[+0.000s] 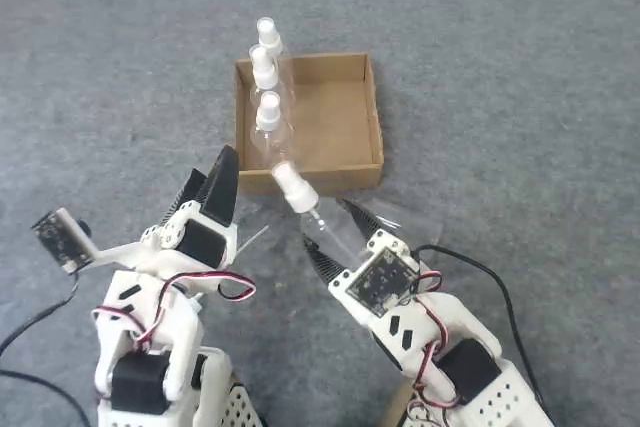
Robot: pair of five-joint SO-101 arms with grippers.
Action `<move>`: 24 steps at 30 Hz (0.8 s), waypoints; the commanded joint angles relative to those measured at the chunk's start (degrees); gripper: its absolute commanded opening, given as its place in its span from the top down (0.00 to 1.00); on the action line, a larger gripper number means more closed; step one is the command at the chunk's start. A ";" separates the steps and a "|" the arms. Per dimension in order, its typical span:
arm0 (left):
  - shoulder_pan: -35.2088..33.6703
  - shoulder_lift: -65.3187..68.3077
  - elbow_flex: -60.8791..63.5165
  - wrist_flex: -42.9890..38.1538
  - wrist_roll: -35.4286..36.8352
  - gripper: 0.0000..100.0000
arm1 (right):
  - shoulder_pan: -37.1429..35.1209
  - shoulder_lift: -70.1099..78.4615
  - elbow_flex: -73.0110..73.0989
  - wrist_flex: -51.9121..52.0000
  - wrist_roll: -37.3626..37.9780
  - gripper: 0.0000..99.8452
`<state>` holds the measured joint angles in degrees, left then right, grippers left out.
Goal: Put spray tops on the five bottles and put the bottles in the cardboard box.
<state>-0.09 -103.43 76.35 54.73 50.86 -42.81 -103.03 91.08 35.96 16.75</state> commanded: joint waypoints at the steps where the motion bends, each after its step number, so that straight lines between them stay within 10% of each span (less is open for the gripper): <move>1: 0.00 -0.79 -3.30 -0.26 0.79 0.80 | -4.88 -1.01 -5.71 -3.82 -0.09 0.99; 12: -7.65 -0.88 -3.12 -3.60 4.13 0.80 | -6.11 -0.75 -5.27 -15.25 -0.62 0.99; 24: 2.99 -0.88 -2.15 -1.76 -0.70 0.80 | -10.15 -0.92 -1.23 -15.60 -0.09 0.99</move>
<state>-0.18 -103.43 76.35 53.14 51.74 -52.31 -103.03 90.20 22.24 16.75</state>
